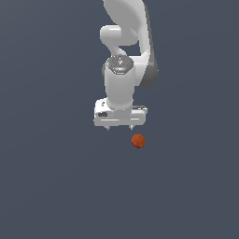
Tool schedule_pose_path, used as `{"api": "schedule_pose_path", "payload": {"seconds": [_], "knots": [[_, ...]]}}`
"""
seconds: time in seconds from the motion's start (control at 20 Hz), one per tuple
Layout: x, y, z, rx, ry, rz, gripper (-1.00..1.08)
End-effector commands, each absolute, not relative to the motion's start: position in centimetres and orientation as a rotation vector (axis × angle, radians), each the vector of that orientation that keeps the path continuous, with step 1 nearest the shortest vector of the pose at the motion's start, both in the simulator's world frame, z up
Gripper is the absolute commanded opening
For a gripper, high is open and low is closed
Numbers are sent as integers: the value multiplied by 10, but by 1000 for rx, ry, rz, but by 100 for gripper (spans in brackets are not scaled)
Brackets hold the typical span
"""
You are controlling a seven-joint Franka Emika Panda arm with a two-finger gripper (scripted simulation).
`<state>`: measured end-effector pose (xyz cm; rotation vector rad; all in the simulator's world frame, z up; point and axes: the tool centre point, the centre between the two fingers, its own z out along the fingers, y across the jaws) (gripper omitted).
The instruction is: Pick up the object and move it to a goal position.
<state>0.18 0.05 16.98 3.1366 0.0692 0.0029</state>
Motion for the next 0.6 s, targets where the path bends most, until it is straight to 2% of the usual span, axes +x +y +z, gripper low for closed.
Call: {"api": "schedule_pose_path", "payload": {"seconds": [0.0, 0.55], "knots": [[2, 0, 170, 3137, 69, 3, 100], [5, -10, 164, 3107, 51, -2, 100]]}}
